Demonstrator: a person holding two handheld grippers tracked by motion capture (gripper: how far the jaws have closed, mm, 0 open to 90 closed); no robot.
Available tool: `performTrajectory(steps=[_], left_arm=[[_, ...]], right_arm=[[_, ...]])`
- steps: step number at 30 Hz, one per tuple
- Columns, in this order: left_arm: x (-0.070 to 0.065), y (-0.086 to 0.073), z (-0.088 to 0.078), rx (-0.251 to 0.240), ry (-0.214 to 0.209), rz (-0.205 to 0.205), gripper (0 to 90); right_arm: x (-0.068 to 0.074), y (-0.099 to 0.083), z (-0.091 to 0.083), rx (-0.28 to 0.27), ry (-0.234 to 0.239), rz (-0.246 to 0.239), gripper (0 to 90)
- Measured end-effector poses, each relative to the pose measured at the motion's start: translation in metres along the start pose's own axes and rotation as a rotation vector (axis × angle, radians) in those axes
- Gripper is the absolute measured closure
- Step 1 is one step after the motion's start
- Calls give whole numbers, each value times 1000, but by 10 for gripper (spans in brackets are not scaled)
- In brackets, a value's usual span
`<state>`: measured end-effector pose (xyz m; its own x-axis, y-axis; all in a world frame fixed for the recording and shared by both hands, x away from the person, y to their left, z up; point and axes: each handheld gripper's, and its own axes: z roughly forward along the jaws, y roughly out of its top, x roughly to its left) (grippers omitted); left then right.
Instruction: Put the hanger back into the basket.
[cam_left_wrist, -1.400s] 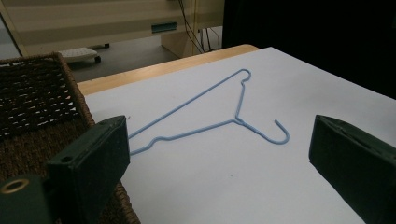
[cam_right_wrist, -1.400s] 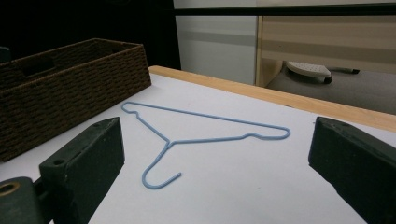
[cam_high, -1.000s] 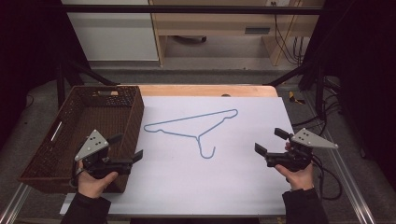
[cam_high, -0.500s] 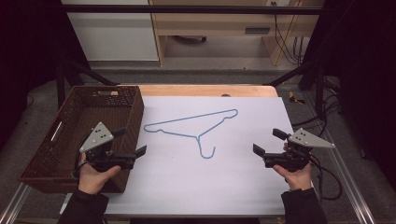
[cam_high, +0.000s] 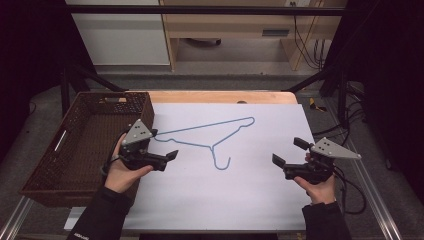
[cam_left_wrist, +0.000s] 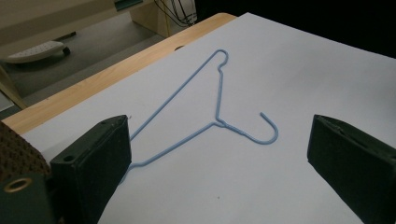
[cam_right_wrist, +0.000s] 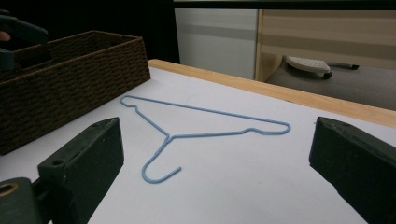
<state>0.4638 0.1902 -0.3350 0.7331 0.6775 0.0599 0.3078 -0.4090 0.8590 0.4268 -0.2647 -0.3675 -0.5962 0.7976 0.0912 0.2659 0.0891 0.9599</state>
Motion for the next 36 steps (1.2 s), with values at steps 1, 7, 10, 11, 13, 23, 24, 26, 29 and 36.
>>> performTrajectory(steps=[1,7,10,11,13,23,24,26,29,36], left_arm=[[0,1,5,9,-3,2,59],[-7,4,38,74,-7,7,68],[-10,5,54,109,-11,26,77],[-11,6,59,116,-15,24,84],[-9,6,69,129,-22,11,87],[8,-3,109,197,-16,-29,123],[10,-4,112,202,-13,-29,128],[14,-7,118,215,-8,-32,132],[21,-11,126,232,0,-46,141],[34,-22,145,268,8,-43,201]], right_arm=[[0,0,-1,1,1,1,35],[-1,0,-1,-2,-2,1,35],[-1,0,-1,-2,0,2,35],[-1,0,-1,-3,2,2,35],[0,0,-1,-2,2,5,35],[1,-1,3,7,10,-1,35],[1,-1,3,9,10,0,35],[1,-1,4,11,12,0,35],[2,-2,4,13,15,-2,35],[3,-3,8,20,15,-1,35]])
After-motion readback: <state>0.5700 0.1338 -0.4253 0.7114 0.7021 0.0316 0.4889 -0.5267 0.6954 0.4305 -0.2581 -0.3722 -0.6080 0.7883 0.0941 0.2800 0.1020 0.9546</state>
